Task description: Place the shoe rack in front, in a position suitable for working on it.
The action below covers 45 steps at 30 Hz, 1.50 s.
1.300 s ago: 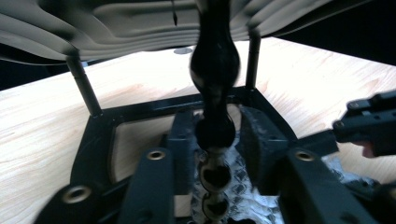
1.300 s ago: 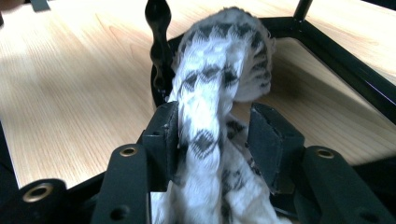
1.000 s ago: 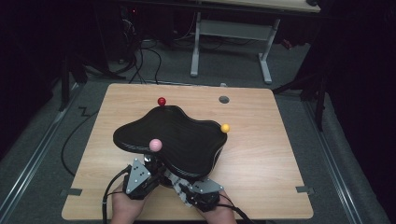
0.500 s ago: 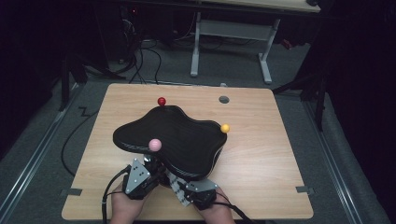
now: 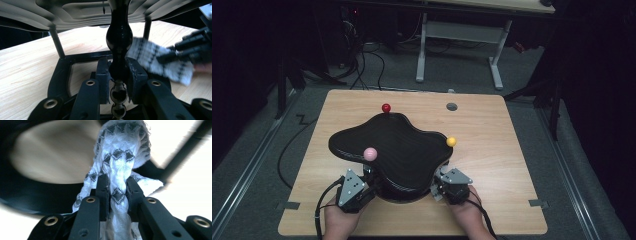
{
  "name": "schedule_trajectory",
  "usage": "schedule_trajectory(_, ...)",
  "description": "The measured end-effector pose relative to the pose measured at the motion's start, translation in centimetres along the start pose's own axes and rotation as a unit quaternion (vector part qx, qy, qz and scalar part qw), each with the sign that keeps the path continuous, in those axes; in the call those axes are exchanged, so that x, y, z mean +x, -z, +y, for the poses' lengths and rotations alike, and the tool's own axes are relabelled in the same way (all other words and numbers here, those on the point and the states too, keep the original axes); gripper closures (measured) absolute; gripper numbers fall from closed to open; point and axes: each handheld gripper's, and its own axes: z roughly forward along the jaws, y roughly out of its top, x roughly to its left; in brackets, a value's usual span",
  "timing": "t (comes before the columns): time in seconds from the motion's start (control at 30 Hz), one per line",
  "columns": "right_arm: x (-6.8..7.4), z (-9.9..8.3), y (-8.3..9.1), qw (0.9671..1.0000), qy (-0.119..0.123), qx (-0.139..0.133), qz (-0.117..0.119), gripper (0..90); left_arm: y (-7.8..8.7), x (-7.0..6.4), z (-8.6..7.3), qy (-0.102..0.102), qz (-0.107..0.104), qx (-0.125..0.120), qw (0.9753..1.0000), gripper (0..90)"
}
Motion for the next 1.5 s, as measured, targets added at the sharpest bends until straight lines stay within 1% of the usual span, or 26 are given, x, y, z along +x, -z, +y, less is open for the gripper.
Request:
schedule_trajectory(0.13,-2.5,-0.1,-0.2,0.9989,-0.030,0.003,-0.036,76.4,0.1,0.2,-0.1,0.000,-0.001,0.000,1.0000,74.0)
schedule_trajectory(0.17,-3.0,-0.2,-0.2,0.9984,-0.040,0.003,-0.039,76.0,0.1,0.2,-0.1,-0.001,-0.001,0.000,1.0000,74.0)
schedule_trajectory(0.23,-3.5,-0.4,-0.3,0.9981,-0.044,0.005,-0.042,74.5,0.1,0.2,-0.1,-0.002,0.001,0.000,1.0000,74.0)
schedule_trajectory(0.3,-3.6,-0.6,-0.4,0.9981,-0.050,0.008,-0.036,72.8,0.1,0.1,-0.1,-0.004,0.002,-0.002,1.0000,74.0)
schedule_trajectory(0.4,-3.4,-0.7,-0.6,0.9983,-0.055,0.014,-0.016,72.5,0.1,0.1,-0.2,-0.001,0.001,-0.006,1.0000,74.0)
schedule_trajectory(0.47,-3.0,-0.7,-0.6,0.9985,-0.052,0.013,-0.006,73.0,0.1,0.1,-0.2,0.000,0.000,-0.006,1.0000,74.0)
schedule_trajectory(0.5,-2.8,-0.7,-0.6,0.9988,-0.047,0.012,-0.003,73.1,0.1,0.1,-0.2,0.000,0.000,-0.006,1.0000,74.0)
schedule_trajectory(0.6,-1.7,-0.7,-0.4,0.9994,-0.032,0.012,0.007,73.7,0.0,0.1,-0.2,0.001,-0.005,-0.006,1.0000,74.1)
schedule_trajectory(0.67,-1.2,-0.7,-0.2,0.9995,-0.026,0.010,0.016,73.8,0.0,0.1,-0.1,-0.001,-0.007,-0.005,1.0000,74.1)
schedule_trajectory(0.7,-1.0,-0.7,-0.2,0.9994,-0.027,0.010,0.018,73.8,-0.1,0.0,-0.1,-0.001,-0.009,-0.005,0.9999,74.1)
schedule_trajectory(0.83,0.4,-0.5,0.4,0.9985,-0.016,0.004,0.052,74.2,-0.3,-0.3,0.0,-0.004,-0.016,-0.006,0.9998,74.0)
schedule_trajectory(0.9,1.4,-0.4,0.5,0.9979,-0.004,0.001,0.065,74.3,-0.4,-0.5,0.1,-0.007,-0.018,-0.005,0.9998,74.0)
schedule_trajectory(0.93,2.2,-0.3,0.5,0.9971,0.001,0.000,0.076,74.2,-0.4,-0.6,0.1,-0.008,-0.018,-0.005,0.9998,74.0)
schedule_trajectory(1.0,3.6,-0.2,0.6,0.9955,0.015,-0.002,0.093,74.2,-0.5,-0.7,0.1,-0.009,-0.020,-0.004,0.9997,74.0)
schedule_trajectory(1.1,5.7,0.2,0.7,0.9921,0.029,-0.004,0.122,74.1,-0.5,-0.9,0.2,-0.011,-0.023,-0.004,0.9997,74.0)
schedule_trajectory(1.13,6.3,0.2,0.7,0.9912,0.036,-0.007,0.127,74.0,-0.6,-1.0,0.2,-0.011,-0.024,-0.004,0.9996,74.0)
schedule_trajectory(1.2,8.0,0.4,0.8,0.9895,0.053,-0.012,0.134,73.7,-0.6,-1.1,0.2,-0.013,-0.026,-0.004,0.9996,74.0)
schedule_trajectory(1.23,8.4,0.5,0.9,0.9891,0.056,-0.013,0.135,73.6,-0.6,-1.2,0.2,-0.013,-0.026,-0.004,0.9996,74.0)
schedule_trajectory(1.27,9.1,0.7,0.9,0.9878,0.061,-0.020,0.142,73.7,-0.6,-1.2,0.2,-0.012,-0.027,-0.003,0.9996,74.0)
schedule_trajectory(1.3,9.4,0.8,0.8,0.9865,0.061,-0.025,0.150,73.7,-0.6,-1.2,0.2,-0.012,-0.026,-0.003,0.9996,74.0)
schedule_trajectory(1.4,10.2,1.1,0.6,0.9839,0.054,-0.030,0.168,73.5,-0.6,-1.2,0.2,-0.012,-0.027,-0.004,0.9996,74.0)
schedule_trajectory(1.47,10.5,1.1,0.4,0.9832,0.056,-0.032,0.171,73.1,-0.6,-1.2,0.2,-0.012,-0.027,-0.004,0.9996,74.0)
schedule_trajectory(1.5,10.6,1.1,0.4,0.9833,0.057,-0.031,0.170,72.5,-0.6,-1.2,0.2,-0.012,-0.027,-0.004,0.9996,74.0)
